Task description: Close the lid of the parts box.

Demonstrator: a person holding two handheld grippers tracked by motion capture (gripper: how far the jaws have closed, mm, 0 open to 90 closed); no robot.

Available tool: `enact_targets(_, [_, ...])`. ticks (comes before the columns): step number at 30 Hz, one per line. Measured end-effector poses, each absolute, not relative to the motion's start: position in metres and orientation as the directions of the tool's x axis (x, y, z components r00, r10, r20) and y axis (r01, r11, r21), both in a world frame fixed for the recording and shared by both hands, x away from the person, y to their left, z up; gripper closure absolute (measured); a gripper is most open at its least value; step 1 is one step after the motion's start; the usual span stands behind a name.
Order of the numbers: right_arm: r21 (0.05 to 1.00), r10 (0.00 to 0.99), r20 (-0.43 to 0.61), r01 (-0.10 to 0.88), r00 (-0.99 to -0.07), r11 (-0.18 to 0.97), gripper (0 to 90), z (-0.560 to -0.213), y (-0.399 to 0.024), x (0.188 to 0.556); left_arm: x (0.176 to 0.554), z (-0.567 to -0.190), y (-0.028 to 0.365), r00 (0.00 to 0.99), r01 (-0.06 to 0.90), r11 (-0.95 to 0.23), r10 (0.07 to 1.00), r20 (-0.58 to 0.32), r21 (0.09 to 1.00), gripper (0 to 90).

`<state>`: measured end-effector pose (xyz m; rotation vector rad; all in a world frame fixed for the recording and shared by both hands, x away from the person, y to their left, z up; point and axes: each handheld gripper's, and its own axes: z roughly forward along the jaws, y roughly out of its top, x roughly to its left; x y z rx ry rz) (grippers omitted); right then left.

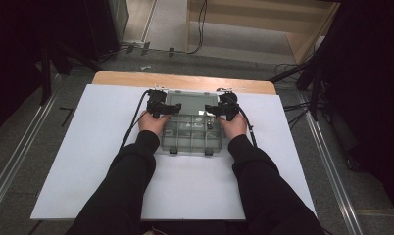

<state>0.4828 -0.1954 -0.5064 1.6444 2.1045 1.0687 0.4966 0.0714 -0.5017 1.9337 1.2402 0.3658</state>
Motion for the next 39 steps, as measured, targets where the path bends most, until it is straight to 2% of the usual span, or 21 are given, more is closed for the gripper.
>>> enact_targets(19, [0.661,0.899,0.265,0.745,-0.349,0.094,23.9,-0.5107,-0.1989,0.4842,0.5009,-0.5111,0.0726,0.487,0.648,-0.18,0.845,-0.221,0.74,20.8])
enact_targets(39, [0.605,0.89,0.313,0.792,-0.333,0.083,19.8,-0.5078,-0.1982,0.4786,0.5007,-0.5113,0.0717,0.483,0.648,-0.178,0.848,-0.219,0.741,20.8])
